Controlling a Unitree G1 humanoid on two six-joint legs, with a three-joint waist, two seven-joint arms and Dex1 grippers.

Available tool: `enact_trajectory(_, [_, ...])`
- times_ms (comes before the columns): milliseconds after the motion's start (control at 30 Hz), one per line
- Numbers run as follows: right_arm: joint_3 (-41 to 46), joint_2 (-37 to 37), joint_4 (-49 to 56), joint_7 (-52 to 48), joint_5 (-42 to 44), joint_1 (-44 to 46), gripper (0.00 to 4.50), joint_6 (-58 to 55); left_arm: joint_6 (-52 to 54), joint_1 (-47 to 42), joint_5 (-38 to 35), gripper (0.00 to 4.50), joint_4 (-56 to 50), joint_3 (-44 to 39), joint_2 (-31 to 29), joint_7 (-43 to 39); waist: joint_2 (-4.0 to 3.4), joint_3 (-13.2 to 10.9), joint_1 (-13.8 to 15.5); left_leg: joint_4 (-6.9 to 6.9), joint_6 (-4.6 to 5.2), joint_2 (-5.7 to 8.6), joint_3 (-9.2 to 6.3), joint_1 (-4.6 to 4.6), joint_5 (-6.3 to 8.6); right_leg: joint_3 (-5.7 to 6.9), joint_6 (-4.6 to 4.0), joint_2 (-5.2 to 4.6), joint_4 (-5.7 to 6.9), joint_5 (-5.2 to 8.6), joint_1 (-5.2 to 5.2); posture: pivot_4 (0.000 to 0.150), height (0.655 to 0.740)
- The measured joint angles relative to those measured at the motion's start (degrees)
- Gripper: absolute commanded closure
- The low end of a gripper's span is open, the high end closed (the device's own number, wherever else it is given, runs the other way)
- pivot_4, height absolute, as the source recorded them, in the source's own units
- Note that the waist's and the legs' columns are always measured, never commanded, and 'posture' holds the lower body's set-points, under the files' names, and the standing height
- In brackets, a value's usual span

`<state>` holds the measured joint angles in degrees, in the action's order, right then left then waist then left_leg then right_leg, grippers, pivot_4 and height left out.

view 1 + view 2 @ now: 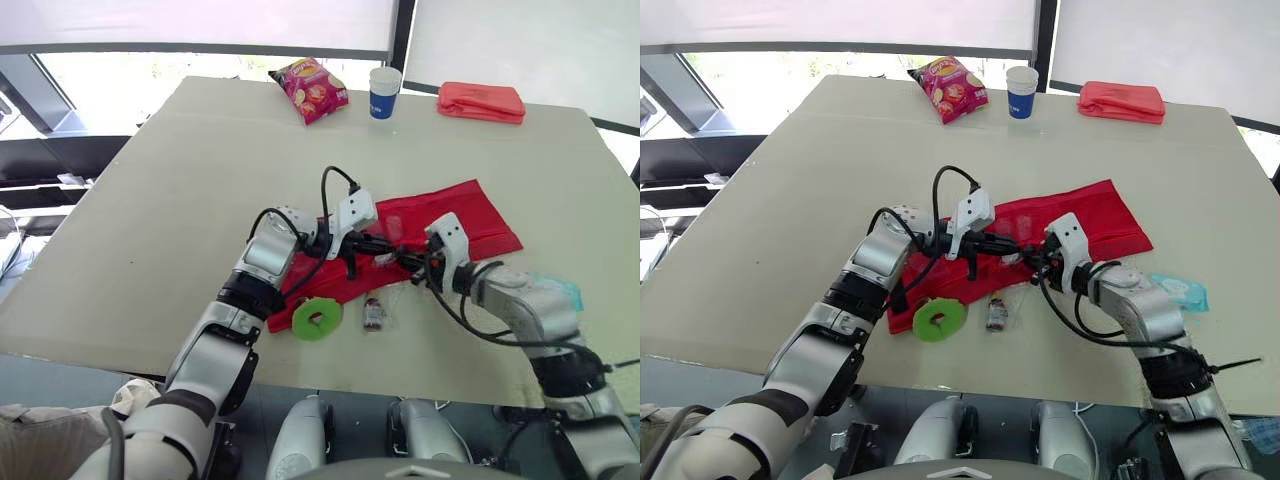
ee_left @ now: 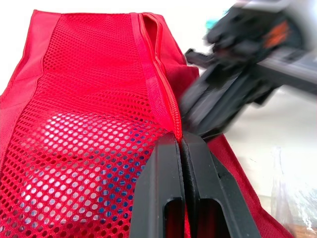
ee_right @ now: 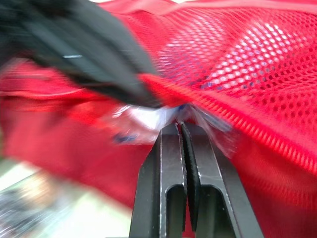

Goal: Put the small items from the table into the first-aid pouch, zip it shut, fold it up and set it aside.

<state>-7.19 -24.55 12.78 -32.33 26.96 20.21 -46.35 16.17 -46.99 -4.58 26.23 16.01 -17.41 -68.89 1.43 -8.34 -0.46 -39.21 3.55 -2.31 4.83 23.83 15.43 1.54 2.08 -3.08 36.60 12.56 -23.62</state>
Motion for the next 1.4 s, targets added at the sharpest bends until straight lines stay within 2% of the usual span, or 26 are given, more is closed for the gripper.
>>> enact_trajectory(200, [0.1,-1.3,5.1,-1.1,2.2,-1.7,4.40,-3.0,-0.3,0.0,0.0,4.50,1.4,0.0,0.4,0.2,0.00,0.0,-0.1,-0.02,0.00,-0.01,-0.01,-0.06,0.00,-0.01,-0.02,0.03,0.04,0.01,0.01,0.150,0.7400])
enact_trajectory(367, [-3.7,3.0,-2.8,0.2,-2.1,2.1,4.40,-0.9,-0.5,-0.2,0.0,4.50,1.7,0.0,0.6,0.1,0.00,0.0,-0.2,-0.03,0.00,0.00,0.02,-0.05,-0.01,-0.03,-0.01,0.04,0.05,0.01,0.00,0.150,0.7400])
enact_trajectory(600, [-4.3,8.3,-15.2,1.9,-8.7,7.9,4.40,7.2,-0.7,-0.4,0.0,4.50,1.5,-0.2,0.5,0.3,-0.02,0.0,-0.2,-0.01,-0.01,0.02,0.04,-0.03,-0.01,-0.02,0.00,0.02,0.04,0.00,-0.02,0.150,0.7400])
enact_trajectory(700, [-4.3,8.0,-15.3,1.0,-8.8,7.8,4.40,8.1,-1.4,-0.4,0.1,4.50,1.5,-0.1,0.4,0.3,-0.02,0.0,-0.1,-0.01,-0.02,0.01,0.03,-0.02,-0.01,-0.01,0.00,0.02,0.04,0.00,-0.01,0.150,0.7400])
enact_trajectory(800, [-3.6,4.9,-10.3,-2.0,-7.8,4.9,4.40,7.8,-3.9,-0.5,0.5,4.50,1.8,0.3,-0.3,-0.2,-0.03,0.0,0.1,0.00,-0.01,0.02,0.01,0.00,-0.01,0.01,0.00,-0.01,0.01,0.00,-0.01,0.150,0.7400])
enact_trajectory(900, [-0.5,-0.4,-1.4,-6.3,-4.2,-0.7,3.10,7.7,-6.8,-0.8,1.6,4.50,4.4,0.8,-2.0,-1.2,-0.04,0.0,0.1,0.03,0.00,0.01,0.01,0.00,0.00,0.02,0.00,-0.01,-0.04,0.00,-0.01,0.150,0.7400])
enact_trajectory(1100, [16.2,-12.5,20.2,-12.8,9.1,-18.0,0.14,3.2,-19.5,-4.1,5.5,4.50,14.8,2.7,-5.5,-3.6,-0.03,0.0,0.3,0.05,0.00,-0.02,-0.05,-0.02,0.00,0.07,-0.03,0.00,-0.08,0.02,0.01,0.150,0.7400])
enact_trajectory(1233, [32.3,-16.7,31.2,-12.9,17.9,-32.8,0.06,-1.0,-27.7,-8.2,8.1,4.50,24.3,2.6,-7.7,-3.2,0.02,0.0,0.3,0.01,0.00,-0.08,-0.02,-0.07,0.00,0.06,-0.12,-0.02,-0.06,0.07,0.04,0.150,0.7400])
enact_trajectory(1400, [41.4,-15.6,42.0,-7.9,27.6,-45.4,0.06,-3.3,-32.3,-10.4,8.7,4.50,30.4,2.0,-7.2,-2.1,0.05,0.0,0.5,-0.02,0.00,-0.10,0.02,-0.07,0.00,0.03,-0.11,-0.06,-0.06,0.07,0.04,0.150,0.7400])
